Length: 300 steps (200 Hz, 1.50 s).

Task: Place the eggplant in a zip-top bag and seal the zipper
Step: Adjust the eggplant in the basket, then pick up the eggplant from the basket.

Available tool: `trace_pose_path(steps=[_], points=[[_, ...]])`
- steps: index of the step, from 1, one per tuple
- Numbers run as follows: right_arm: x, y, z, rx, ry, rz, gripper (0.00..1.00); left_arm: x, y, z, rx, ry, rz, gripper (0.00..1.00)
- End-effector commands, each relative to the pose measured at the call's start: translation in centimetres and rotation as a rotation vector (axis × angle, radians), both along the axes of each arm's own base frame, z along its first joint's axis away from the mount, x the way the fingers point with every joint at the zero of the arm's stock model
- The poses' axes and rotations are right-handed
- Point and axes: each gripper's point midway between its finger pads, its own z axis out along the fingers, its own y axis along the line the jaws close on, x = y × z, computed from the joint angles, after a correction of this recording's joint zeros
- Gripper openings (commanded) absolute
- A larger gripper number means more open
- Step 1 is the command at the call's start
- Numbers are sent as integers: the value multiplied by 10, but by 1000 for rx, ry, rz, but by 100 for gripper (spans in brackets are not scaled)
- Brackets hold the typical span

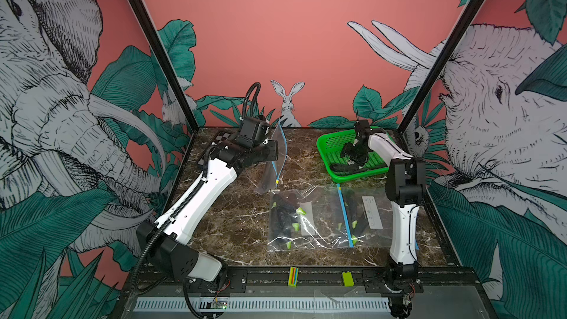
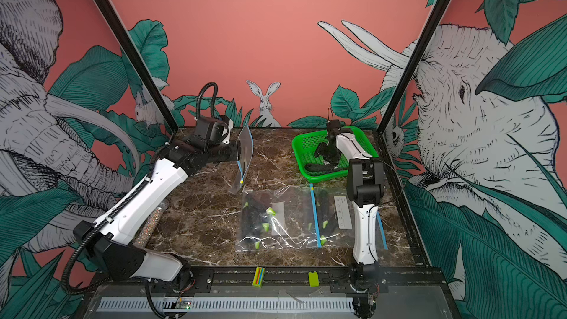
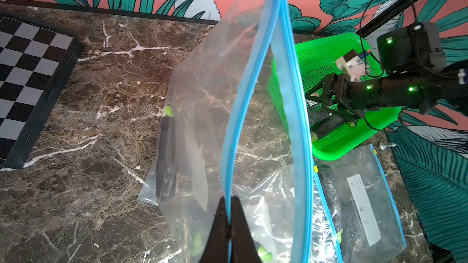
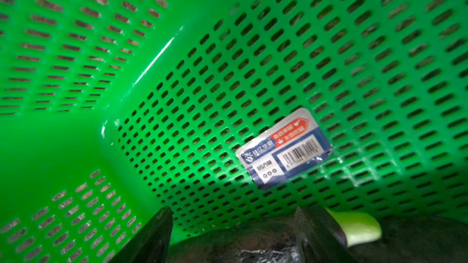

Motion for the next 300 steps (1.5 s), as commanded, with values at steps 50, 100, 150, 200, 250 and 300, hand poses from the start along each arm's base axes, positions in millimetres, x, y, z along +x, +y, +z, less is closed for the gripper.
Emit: trace_pose_path(steps=[50, 100, 150, 200, 250, 300], points=[[7, 4, -24, 5, 32, -11, 72, -1, 7, 11, -4, -30, 14, 0], [11, 3, 53, -4, -145, 54, 77, 1, 7, 14, 0, -32, 16, 0], [-17, -2, 125, -9, -200, 87, 87, 2, 10, 18, 7, -45, 23, 0], [-31, 29, 103, 158, -110, -44, 92, 3, 9, 20, -3, -49, 16, 0], [-30, 41, 75, 157, -56, -78, 91, 4, 6, 15, -6, -43, 5, 0], [-30, 45, 24, 159, 34, -94, 90, 5, 4, 9, -11, -31, -3, 0]])
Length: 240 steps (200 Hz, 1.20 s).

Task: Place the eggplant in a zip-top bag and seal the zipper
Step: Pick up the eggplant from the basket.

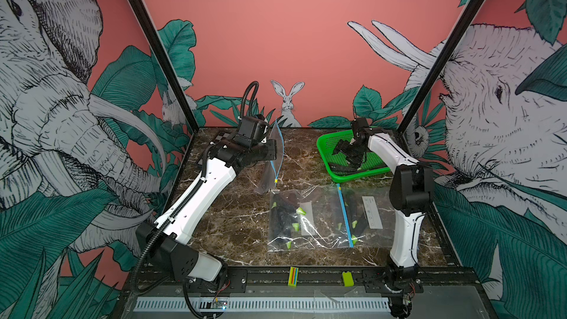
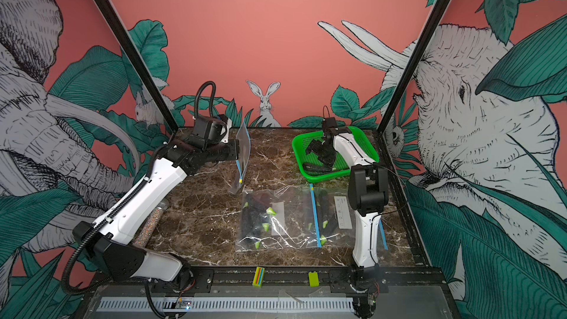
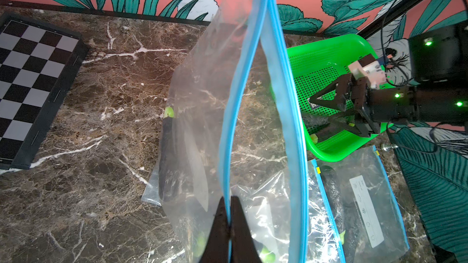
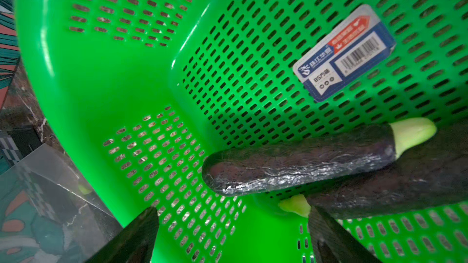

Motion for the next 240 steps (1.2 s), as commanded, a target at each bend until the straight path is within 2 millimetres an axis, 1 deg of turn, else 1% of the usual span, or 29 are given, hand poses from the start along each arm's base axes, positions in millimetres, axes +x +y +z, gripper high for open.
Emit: trace_pose_path(steps=[1, 25, 53, 100, 125, 148, 160, 179, 188, 202, 220, 240], points=[[2, 2, -25, 10, 35, -27, 90, 2, -1, 7, -15, -26, -7, 0], [6, 3, -42, 13, 48, -46, 89, 2, 0, 8, -16, -27, -6, 0], [13, 3, -56, 10, 56, -58, 89, 0, 1, 8, -13, -26, -5, 0], [32, 3, -68, 3, 13, -77, 83, -1, 5, 6, 3, -19, 5, 0], [42, 5, -73, 11, 1, -79, 75, 0, 6, 4, 7, -13, 7, 0], [48, 1, -73, -16, -20, -88, 60, 0, 7, 5, 8, -13, 11, 0], [50, -1, -72, -29, -27, -90, 54, 0, 7, 5, 10, -12, 12, 0], [51, -6, -69, -51, -46, -96, 36, 0, 8, 4, 13, -9, 15, 0], [52, -8, -66, -56, -61, -100, 30, 0, 8, 3, 14, -7, 15, 0], [54, -8, -59, -53, -86, -101, 26, 0, 8, 4, 11, -9, 15, 0], [55, -10, -41, -59, -128, -90, 24, 0, 8, 4, 9, -8, 15, 0], [55, -21, -8, -81, -204, -76, 21, 0, 5, 6, -17, -6, 13, 0]])
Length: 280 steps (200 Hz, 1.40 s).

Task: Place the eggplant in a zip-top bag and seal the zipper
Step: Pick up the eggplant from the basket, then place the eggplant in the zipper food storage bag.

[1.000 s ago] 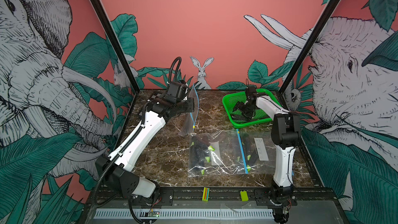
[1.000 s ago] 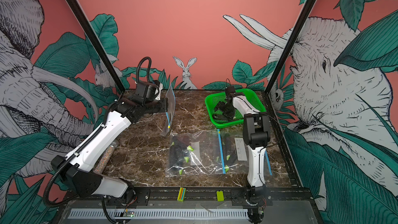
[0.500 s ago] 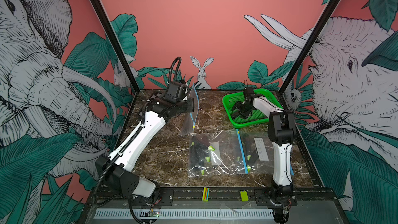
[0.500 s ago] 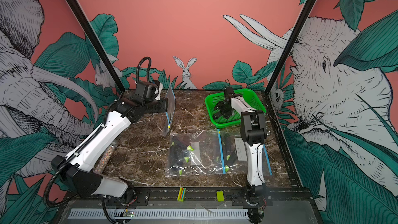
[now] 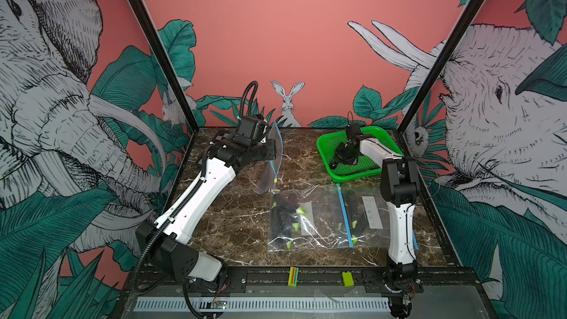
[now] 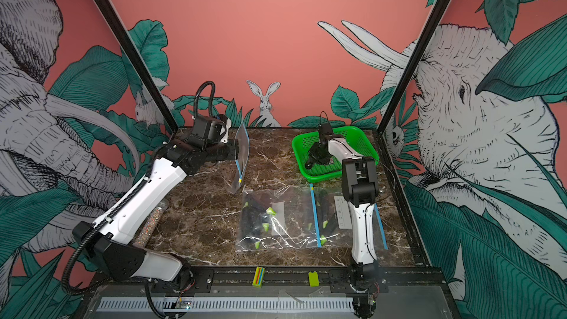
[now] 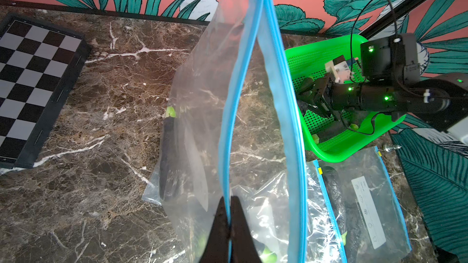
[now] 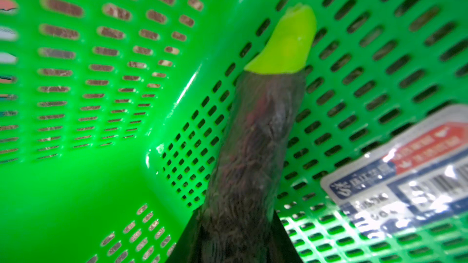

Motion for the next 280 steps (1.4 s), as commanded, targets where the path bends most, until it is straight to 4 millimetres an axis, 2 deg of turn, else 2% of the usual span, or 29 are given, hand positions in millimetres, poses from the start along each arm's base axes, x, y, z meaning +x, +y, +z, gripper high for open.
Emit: trace_pose_path(steps=[1, 26, 53, 71, 91, 104, 109, 112, 127, 153, 188, 209, 220, 232, 236, 261, 280], points=[[3, -18, 48, -60, -115, 7, 21, -1, 2, 7, -23, -9, 8, 0], [-8, -34, 88, -69, -192, 11, 18, -3, 1, 9, -40, -17, 9, 0], [-25, -42, 135, -97, -288, 48, 16, -3, 0, 4, -45, -4, 5, 0], [-38, -40, 168, -95, -366, 81, 15, -3, -3, 2, -57, 7, -1, 0], [-58, -27, 206, -89, -459, 132, 14, -3, -4, 3, -68, 7, -4, 0], [-70, -13, 232, -101, -520, 176, 14, -4, -4, 4, -69, 7, -2, 0], [-73, -6, 234, -103, -527, 189, 13, -5, -4, 4, -70, 6, -2, 0], [-79, -4, 250, -101, -563, 189, 14, -5, -4, 5, -72, 6, -2, 0], [-93, 15, 273, -109, -641, 186, 14, -6, -3, 6, -74, 5, 2, 0], [-119, 82, 303, -55, -778, 282, 12, -6, -3, 12, -87, -8, 5, 0], [-139, 161, 338, 64, -911, 392, 13, -6, -1, 14, -97, -9, 18, 0], [-150, 200, 348, 92, -997, 446, 12, -7, -3, 16, -105, -13, 13, 0], [-151, 212, 350, 108, -1015, 458, 13, -8, -3, 18, -110, -15, 11, 0], [-152, 220, 358, 128, -1027, 461, 13, -9, -3, 20, -117, -18, 11, 0], [-147, 227, 347, 127, -1006, 470, 13, -9, -3, 20, -119, -19, 10, 0], [-148, 247, 348, 149, -1013, 493, 13, -9, -4, 24, -130, -28, 4, 0], [-149, 254, 346, 143, -1012, 501, 13, -10, -5, 25, -136, -29, 3, 0]])
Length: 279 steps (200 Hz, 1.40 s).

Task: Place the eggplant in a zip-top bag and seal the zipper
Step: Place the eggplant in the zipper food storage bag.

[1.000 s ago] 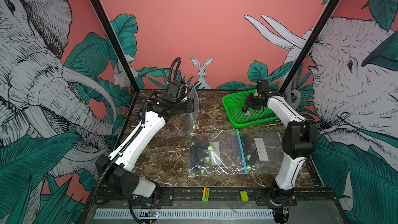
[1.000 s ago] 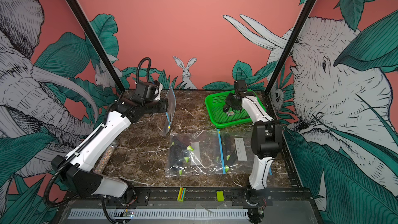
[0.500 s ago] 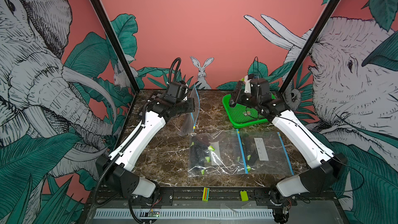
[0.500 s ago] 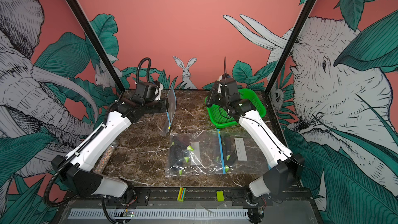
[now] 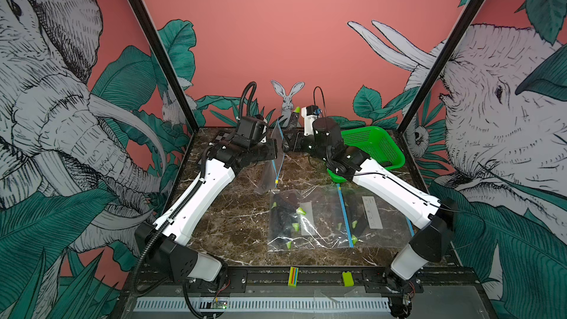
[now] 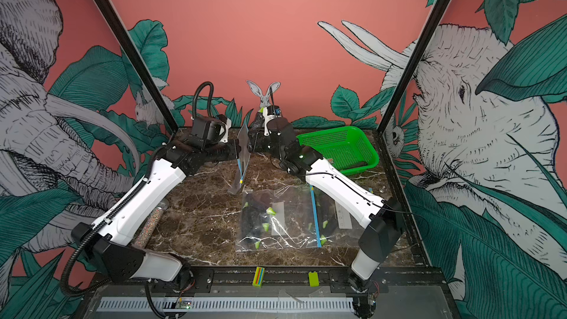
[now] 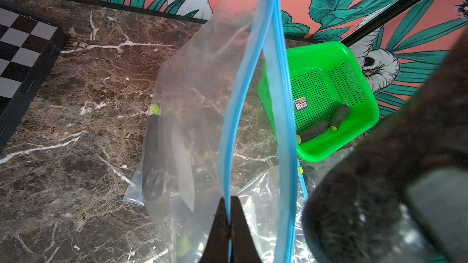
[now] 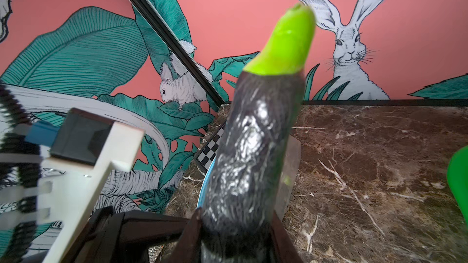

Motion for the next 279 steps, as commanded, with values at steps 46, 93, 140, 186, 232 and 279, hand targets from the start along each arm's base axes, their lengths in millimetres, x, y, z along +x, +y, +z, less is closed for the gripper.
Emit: trace_pose_path(steps=[46, 93, 140, 186, 232, 279], points=[[-4, 11, 37, 107, -90, 0, 14, -7, 5, 21, -52, -45, 9, 0], [-18, 8, 54, 73, -133, 10, 14, -9, 8, 22, -43, -50, 15, 0], [-14, 30, 29, 47, -99, 35, 14, -10, 7, 21, -47, -44, 16, 0], [-4, 41, 10, -13, -85, 36, 14, -10, 8, 22, -45, -46, 16, 0], [3, 33, -20, -111, -75, -9, 14, -9, 8, 24, -44, -53, 17, 0], [-1, 20, -39, -208, -78, -20, 15, -8, 10, 25, -26, -59, 21, 0]])
